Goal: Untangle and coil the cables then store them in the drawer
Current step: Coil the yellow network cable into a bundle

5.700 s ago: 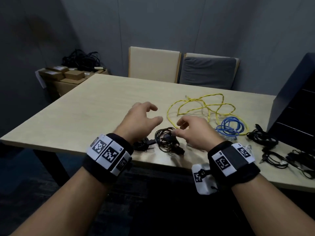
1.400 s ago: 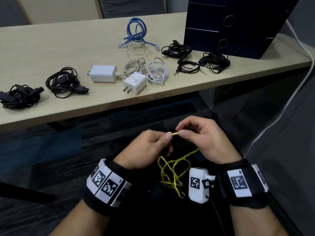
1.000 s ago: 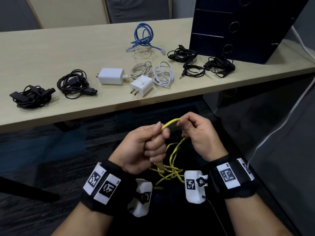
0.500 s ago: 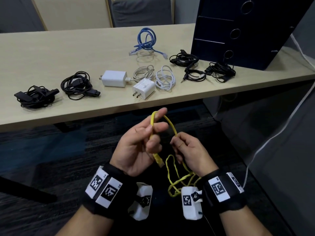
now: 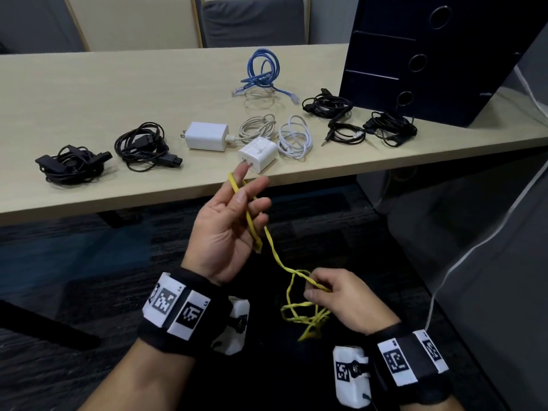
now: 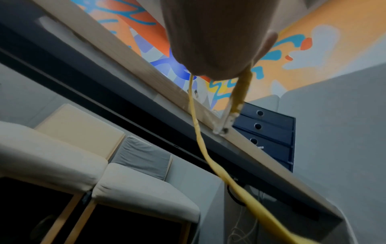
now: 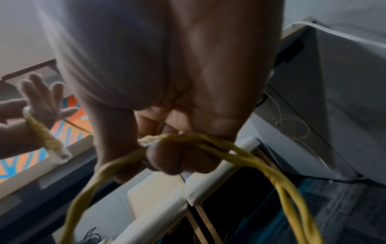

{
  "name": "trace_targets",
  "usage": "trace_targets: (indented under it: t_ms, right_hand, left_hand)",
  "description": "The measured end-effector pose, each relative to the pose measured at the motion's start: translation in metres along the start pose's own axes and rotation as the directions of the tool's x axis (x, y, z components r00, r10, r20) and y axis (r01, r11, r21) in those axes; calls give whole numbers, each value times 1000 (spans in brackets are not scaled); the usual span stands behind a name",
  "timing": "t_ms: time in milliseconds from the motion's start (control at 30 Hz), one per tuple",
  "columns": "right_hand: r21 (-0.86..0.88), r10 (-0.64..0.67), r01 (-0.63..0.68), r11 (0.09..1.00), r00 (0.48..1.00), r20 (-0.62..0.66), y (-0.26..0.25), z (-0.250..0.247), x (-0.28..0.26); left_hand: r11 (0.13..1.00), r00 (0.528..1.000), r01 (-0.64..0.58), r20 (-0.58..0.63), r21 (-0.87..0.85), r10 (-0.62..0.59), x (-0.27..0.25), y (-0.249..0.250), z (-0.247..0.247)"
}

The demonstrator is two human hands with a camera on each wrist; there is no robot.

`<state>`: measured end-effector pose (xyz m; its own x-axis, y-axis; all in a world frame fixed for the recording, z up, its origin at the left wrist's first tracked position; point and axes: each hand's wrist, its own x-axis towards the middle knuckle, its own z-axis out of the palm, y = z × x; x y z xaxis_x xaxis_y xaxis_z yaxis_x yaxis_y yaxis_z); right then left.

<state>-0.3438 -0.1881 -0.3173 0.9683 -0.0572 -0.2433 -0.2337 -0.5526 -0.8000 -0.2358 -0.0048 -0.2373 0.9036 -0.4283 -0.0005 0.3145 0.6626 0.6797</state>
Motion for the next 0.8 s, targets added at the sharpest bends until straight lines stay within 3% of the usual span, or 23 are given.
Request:
trace_targets:
  t_ms: [100, 233, 300, 433, 567, 667, 800]
  right_hand:
    - [47, 3, -4, 999, 1000, 12, -1, 1, -3]
    - [74, -59, 63, 995, 996, -60, -9, -1, -3]
    - [50, -63, 68, 996, 995, -79, -11, -3, -6]
    - [9, -67, 68, 998, 992, -108, -15, -14, -18]
    - [52, -140, 145, 988, 985, -102, -23, -13, -27]
    - [66, -171, 189, 980, 963, -210, -24, -17, -30]
    - [21, -325, 340, 940, 912, -250, -39, -27, -32]
  left_hand:
    - [998, 999, 26, 37, 65, -29, -3, -5, -1]
    - [989, 960, 123, 241, 85, -140, -9, -18, -5]
    - [986, 952, 113, 270, 120, -142, -8, -21, -5]
    - [982, 994, -22, 110, 189, 1, 1, -22, -6]
    - [975, 992, -119, -19, 187, 124, 8, -29, -11]
    - [904, 987, -153, 10, 400, 163, 9, -37, -16]
    - [697, 980, -175, 190, 696, 57, 0, -46, -18]
